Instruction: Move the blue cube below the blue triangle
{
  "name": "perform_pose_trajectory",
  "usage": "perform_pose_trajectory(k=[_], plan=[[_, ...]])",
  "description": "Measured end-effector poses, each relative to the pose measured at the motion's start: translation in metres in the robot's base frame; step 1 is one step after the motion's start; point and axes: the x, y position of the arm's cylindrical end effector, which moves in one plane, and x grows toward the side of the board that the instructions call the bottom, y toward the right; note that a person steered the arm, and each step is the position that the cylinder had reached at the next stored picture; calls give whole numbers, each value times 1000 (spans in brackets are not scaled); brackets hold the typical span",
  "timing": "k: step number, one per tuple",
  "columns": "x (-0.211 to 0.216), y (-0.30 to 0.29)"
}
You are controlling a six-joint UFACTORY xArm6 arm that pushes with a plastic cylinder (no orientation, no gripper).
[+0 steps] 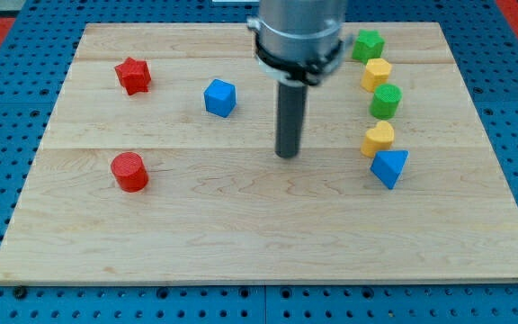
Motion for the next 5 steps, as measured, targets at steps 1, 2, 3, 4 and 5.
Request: perform_pose_trajectory(k=[1,2,3,4,5], plan=[[-46,6],[-126,-34],[-92,-68],[-14,-66],[-27,-67]])
